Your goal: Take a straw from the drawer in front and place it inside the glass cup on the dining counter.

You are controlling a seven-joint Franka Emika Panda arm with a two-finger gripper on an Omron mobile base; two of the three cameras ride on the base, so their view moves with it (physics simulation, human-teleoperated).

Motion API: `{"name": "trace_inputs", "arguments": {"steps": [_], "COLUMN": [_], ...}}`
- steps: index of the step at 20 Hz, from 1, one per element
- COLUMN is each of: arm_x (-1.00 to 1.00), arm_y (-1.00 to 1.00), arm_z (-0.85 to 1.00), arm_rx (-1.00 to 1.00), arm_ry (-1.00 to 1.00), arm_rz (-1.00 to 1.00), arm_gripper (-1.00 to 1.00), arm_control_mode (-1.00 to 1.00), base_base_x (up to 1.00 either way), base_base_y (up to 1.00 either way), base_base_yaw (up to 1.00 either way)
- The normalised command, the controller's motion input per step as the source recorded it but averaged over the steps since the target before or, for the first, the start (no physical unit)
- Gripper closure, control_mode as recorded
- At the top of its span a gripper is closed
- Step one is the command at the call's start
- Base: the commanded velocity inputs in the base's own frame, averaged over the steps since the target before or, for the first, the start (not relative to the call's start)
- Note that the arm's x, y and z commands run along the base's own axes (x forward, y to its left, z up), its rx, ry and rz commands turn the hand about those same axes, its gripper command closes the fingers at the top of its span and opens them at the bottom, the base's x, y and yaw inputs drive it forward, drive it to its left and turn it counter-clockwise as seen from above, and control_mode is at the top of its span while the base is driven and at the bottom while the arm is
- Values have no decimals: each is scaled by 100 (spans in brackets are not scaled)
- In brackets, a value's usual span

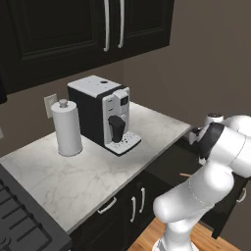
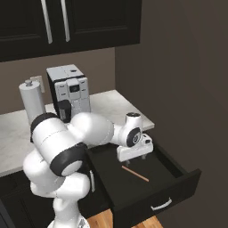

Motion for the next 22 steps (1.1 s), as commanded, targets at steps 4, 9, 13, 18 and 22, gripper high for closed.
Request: {"name": "trace_inputs", "arguments": {"steps": [4,9,13,18,22], "arm_x": [12,35,38,27,12], "arm_y": [4,0,0,0,0], "arm_z": [-66,-47,-42,-41,-37], "arm_rx": [0,0,0,0,0], "arm_ry": [18,9,0,0,0], "arm_rz": [0,0,14,14,13], "arm_gripper": [-100,-100,-100,-100,-100], "arm_control_mode": [-100,-100,-100,-100,-100], "base_base_x": [0,0,0,0,0], "base_base_y": [0,0,0,0,0], "base_base_yaw": [0,0,0,0,0]}}
